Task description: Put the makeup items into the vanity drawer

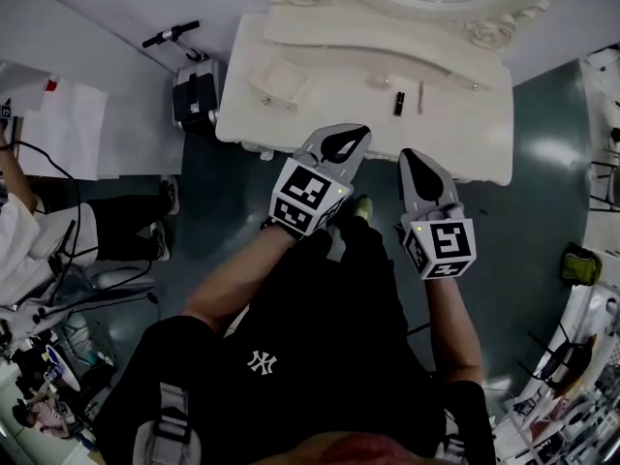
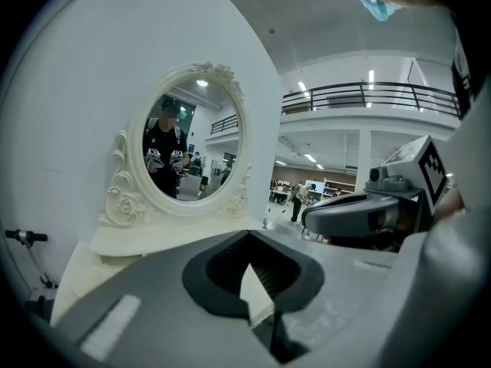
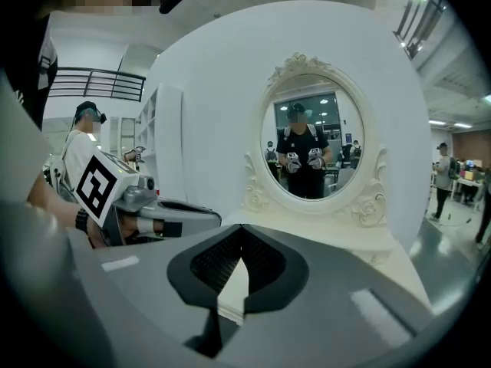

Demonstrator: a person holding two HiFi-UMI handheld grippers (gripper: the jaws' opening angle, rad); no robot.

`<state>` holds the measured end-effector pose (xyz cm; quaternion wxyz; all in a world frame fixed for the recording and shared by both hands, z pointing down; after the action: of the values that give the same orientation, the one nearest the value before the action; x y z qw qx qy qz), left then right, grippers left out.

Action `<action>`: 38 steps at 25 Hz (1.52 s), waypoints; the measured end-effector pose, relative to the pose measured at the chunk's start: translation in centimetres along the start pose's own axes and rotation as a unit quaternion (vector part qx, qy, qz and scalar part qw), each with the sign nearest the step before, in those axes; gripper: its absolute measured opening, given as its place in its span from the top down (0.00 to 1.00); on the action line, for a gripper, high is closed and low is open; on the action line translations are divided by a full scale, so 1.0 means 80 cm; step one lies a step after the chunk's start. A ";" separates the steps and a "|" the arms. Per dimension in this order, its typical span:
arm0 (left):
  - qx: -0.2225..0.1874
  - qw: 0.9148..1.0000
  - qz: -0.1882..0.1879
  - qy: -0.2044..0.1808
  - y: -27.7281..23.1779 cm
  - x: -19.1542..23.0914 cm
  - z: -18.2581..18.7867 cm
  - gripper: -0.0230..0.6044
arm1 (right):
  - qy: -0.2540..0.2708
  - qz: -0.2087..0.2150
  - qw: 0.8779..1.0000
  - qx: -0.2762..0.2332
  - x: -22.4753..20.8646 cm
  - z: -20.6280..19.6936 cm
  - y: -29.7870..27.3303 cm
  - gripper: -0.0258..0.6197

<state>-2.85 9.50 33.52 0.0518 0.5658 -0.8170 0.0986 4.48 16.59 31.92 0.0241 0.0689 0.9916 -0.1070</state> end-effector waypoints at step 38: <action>0.216 0.968 -0.015 -0.125 -0.280 0.158 -0.216 0.78 | -0.049 0.092 0.989 0.106 -0.214 -0.162 -0.226 0.92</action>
<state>13.16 -5.86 55.14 -0.1724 0.5836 -0.7679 0.2001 18.41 -0.35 49.41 0.0753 0.1562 0.9618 -0.2119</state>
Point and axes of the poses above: the fingertips, and each gripper's own axes: y backward along the fingers, x to its left, z out of its top, the point moved 3 cm from there along y, backward along the fingers, and after that the axes turned 10 degrees about -x, right-handed, at the moved point
